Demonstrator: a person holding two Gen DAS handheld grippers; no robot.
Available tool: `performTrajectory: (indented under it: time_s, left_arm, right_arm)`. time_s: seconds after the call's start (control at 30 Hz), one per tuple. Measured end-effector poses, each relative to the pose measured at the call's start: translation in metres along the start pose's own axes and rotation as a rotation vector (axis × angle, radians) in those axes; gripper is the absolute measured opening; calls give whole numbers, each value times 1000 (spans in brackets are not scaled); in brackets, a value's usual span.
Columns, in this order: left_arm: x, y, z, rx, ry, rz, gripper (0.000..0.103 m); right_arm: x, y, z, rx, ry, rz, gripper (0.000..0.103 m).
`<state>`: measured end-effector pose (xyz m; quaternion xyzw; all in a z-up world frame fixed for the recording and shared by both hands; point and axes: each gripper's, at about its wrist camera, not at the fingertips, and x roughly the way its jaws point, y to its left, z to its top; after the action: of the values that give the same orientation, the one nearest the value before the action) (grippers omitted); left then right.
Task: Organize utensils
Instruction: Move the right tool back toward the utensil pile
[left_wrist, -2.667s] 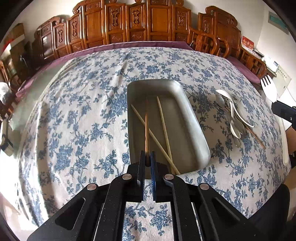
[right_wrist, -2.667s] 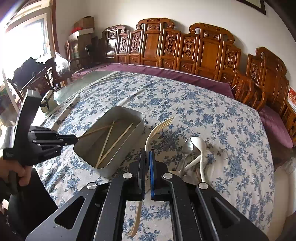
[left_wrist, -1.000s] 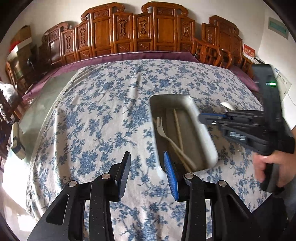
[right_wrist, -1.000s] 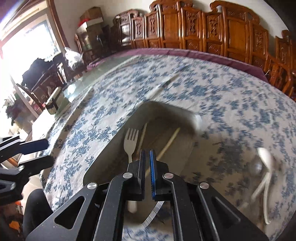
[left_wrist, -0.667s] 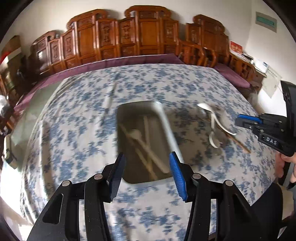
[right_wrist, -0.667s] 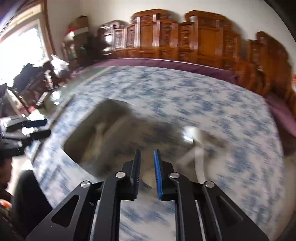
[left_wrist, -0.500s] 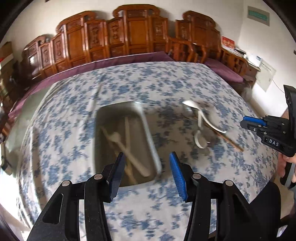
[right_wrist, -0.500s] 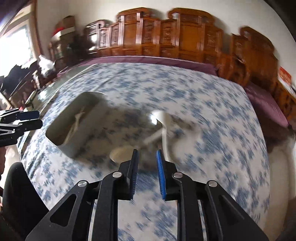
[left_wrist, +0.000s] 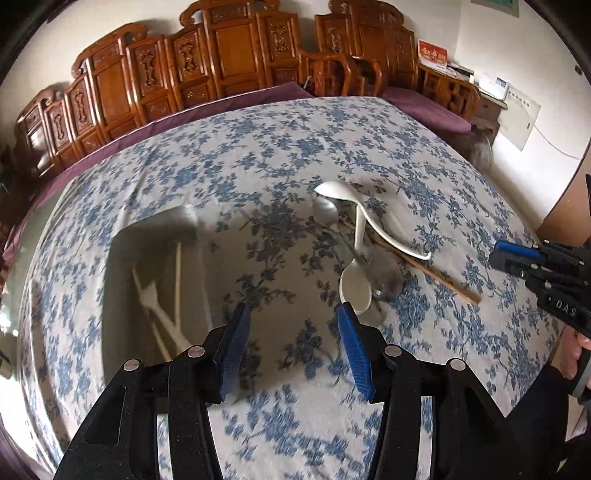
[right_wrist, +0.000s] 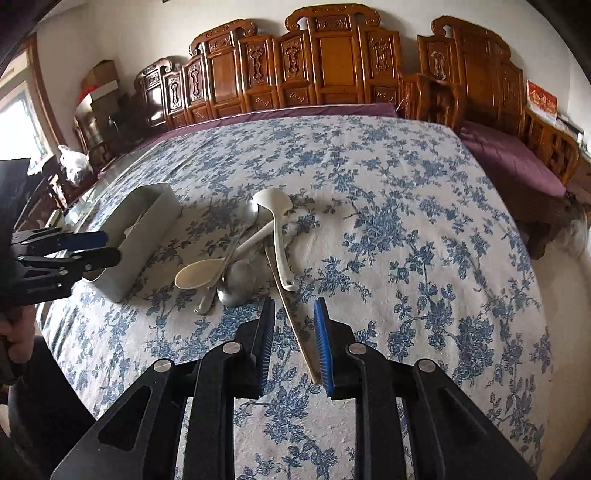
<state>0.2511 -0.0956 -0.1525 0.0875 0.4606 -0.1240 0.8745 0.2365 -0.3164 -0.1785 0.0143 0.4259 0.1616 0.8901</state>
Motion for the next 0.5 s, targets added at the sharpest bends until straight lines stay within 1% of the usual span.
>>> performTrajectory:
  time_s: [0.07,0.17,0.3,0.5]
  left_arm:
    - [8,-3,7,-3,2,-14,47]
    - [24,-5,18,-27,21,-57,47]
    - [42,-10,30,-26,28,-54,47]
    - [59,-10,40,-27,38,-38,47]
  right_arm:
    - [6,-3,2,-4,8,-6,24]
    - [15,-7,7,3,6,2,24]
    - [37,-9,23,4,4,15,24]
    - [80,0,50,23,9,90,24]
